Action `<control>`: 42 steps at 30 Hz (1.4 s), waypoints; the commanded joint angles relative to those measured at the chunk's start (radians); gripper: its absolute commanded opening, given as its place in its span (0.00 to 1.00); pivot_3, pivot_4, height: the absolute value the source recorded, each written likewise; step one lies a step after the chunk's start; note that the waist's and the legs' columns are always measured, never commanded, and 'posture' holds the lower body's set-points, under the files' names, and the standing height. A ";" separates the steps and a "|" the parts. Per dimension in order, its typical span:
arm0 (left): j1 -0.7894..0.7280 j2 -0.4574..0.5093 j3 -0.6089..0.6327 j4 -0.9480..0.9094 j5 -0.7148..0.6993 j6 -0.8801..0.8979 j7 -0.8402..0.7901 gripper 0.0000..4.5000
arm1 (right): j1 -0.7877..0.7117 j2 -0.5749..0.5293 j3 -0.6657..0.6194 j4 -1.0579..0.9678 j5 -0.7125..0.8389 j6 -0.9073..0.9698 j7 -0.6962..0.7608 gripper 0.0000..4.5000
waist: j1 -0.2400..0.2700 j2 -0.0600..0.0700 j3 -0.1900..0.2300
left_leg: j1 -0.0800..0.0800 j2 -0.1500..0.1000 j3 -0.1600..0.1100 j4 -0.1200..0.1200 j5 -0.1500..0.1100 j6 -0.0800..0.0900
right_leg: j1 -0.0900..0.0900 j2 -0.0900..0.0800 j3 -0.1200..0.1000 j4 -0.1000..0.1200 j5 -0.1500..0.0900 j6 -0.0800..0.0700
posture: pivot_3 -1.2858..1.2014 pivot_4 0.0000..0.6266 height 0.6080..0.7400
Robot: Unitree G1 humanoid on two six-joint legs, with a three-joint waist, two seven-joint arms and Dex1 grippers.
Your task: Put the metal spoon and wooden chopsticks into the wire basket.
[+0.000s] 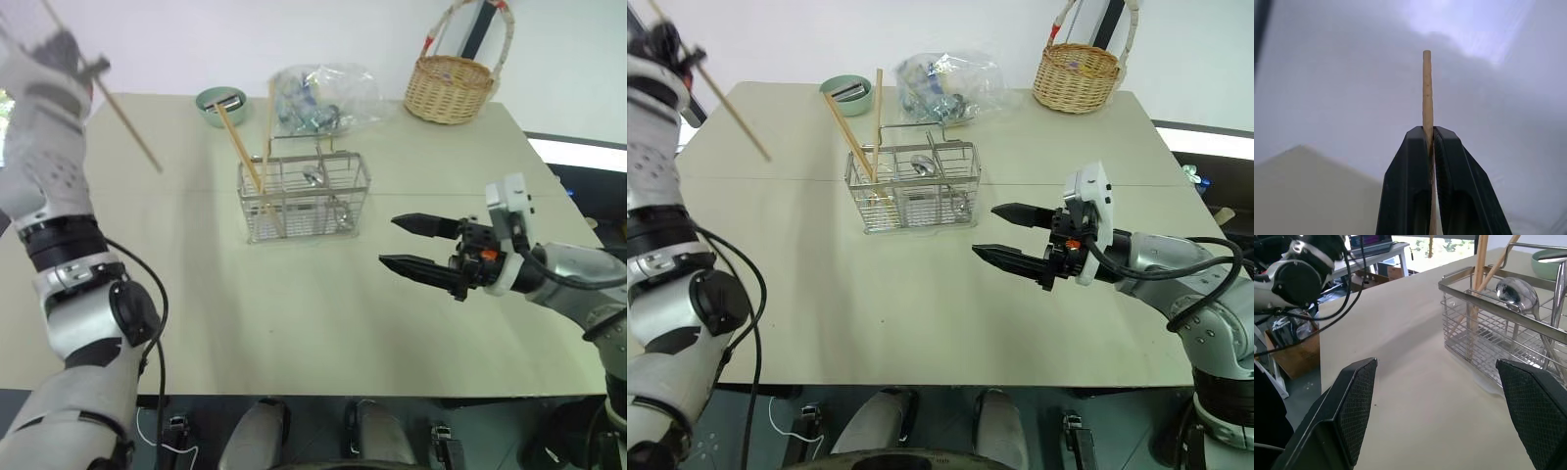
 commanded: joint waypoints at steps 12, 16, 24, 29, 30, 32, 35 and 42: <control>0.153 -0.244 -0.219 -0.356 -0.083 0.109 -0.012 0.01 | 0.018 0.001 -0.046 -0.038 0.044 0.000 -0.028 0.90 | -0.001 0.002 0.000 | 0.001 0.001 0.001 0.000 0.000 0.000 | 0.000 0.001 0.001 0.001 0.000 0.000 | 0.52 0.24 0.64; 0.215 -0.275 -0.269 -0.380 -0.032 0.059 -0.023 0.01 | 0.030 0.000 -0.061 -0.048 0.059 0.001 -0.046 0.90 | 0.002 0.002 0.000 | 0.001 0.000 0.001 0.000 0.000 0.000 | 0.001 0.001 0.001 0.000 0.000 0.000 | 0.52 0.24 0.64; 0.272 -0.320 -0.328 -0.330 0.049 -0.093 -0.083 0.22 | 0.032 0.005 -0.073 -0.057 0.092 0.006 -0.090 0.90 | 0.002 0.002 0.000 | 0.000 0.001 0.001 0.001 0.000 0.001 | 0.003 0.001 0.000 -0.006 0.000 -0.001 | 0.52 0.24 0.64; 0.294 -0.340 -0.328 -0.346 0.038 -0.091 -0.097 0.78 | 0.032 0.004 -0.075 -0.052 0.097 0.002 -0.102 0.90 | 0.002 0.002 0.000 | 0.000 0.000 0.001 0.001 -0.001 0.003 | 0.005 0.001 0.000 -0.009 0.001 0.000 | 0.52 0.24 0.64; 0.294 -0.339 -0.324 -0.349 0.035 -0.087 -0.094 0.90 | 0.031 0.004 -0.074 -0.052 0.097 0.002 -0.104 0.90 | 0.001 0.002 0.000 | 0.000 0.000 0.001 0.001 -0.001 0.003 | 0.004 0.001 0.000 -0.009 0.001 0.000 | 0.52 0.24 0.64; 0.292 -0.332 -0.311 -0.351 0.025 -0.067 -0.086 0.97 | 0.032 0.005 -0.070 -0.052 0.093 0.000 -0.105 0.90 | 0.002 0.002 0.000 | 0.000 0.000 0.001 0.001 -0.001 0.003 | 0.004 0.001 0.000 -0.009 0.001 0.000 | 0.52 0.24 0.64; 0.278 -0.305 -0.283 -0.352 -0.007 -0.018 -0.084 0.97 | 0.029 0.007 -0.061 -0.044 0.080 -0.004 -0.102 0.90 | 0.001 0.002 0.000 | 0.000 0.000 0.001 0.001 -0.001 0.003 | 0.004 0.001 0.000 -0.009 0.001 0.000 | 0.52 0.24 0.64; 0.235 -0.080 -0.232 -0.318 -0.033 0.078 -0.194 0.97 | -0.015 -0.011 -0.035 0.035 0.003 -0.032 -0.050 0.90 | -0.003 0.004 0.001 | 0.001 0.001 0.001 0.000 -0.001 0.003 | 0.004 0.002 0.000 -0.008 0.001 0.000 | 0.52 0.24 0.64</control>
